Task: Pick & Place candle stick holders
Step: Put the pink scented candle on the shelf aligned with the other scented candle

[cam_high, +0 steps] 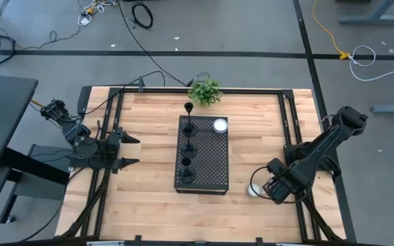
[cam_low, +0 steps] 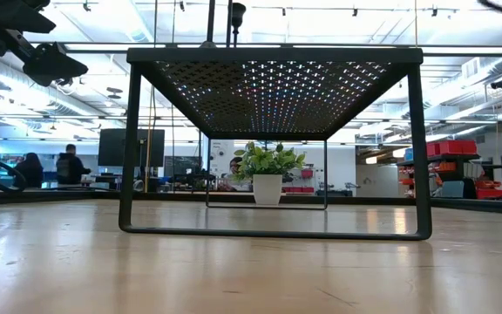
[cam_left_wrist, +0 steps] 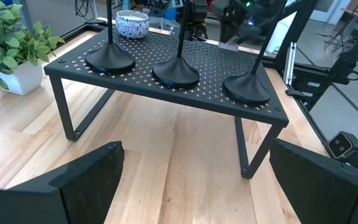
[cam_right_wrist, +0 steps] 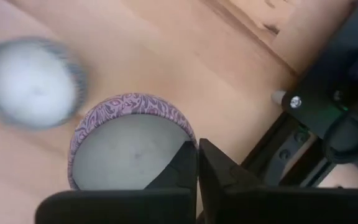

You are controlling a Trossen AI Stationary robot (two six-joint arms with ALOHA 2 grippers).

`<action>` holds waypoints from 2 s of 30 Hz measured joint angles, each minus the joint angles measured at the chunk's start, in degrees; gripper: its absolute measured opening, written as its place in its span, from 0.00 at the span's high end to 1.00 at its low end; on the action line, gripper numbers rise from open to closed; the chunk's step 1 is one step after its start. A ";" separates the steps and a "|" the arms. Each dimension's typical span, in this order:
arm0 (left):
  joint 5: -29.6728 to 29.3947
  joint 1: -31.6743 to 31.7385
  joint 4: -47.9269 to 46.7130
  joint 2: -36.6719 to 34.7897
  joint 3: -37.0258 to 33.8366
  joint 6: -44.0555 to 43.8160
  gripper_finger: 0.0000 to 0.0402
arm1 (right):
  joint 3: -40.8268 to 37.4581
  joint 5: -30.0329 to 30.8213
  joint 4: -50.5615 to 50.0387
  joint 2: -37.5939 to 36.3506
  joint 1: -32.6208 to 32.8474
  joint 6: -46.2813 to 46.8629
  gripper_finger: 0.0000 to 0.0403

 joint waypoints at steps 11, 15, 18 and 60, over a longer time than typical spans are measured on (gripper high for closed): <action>-0.59 -0.02 -0.02 0.00 0.00 0.01 0.01 | 17.29 10.90 -4.81 0.30 -10.63 -15.73 1.00; -0.83 -0.02 -0.02 0.00 0.00 0.02 0.01 | 23.08 11.64 -4.27 3.16 -17.29 -26.08 1.00; -0.83 -0.02 -0.02 0.00 0.00 0.01 0.01 | 28.03 12.53 -3.85 6.23 -21.64 -33.25 1.00; 0.26 -0.02 -0.94 0.02 0.02 0.05 0.01 | 48.68 9.98 -4.62 25.29 -41.13 -61.87 0.98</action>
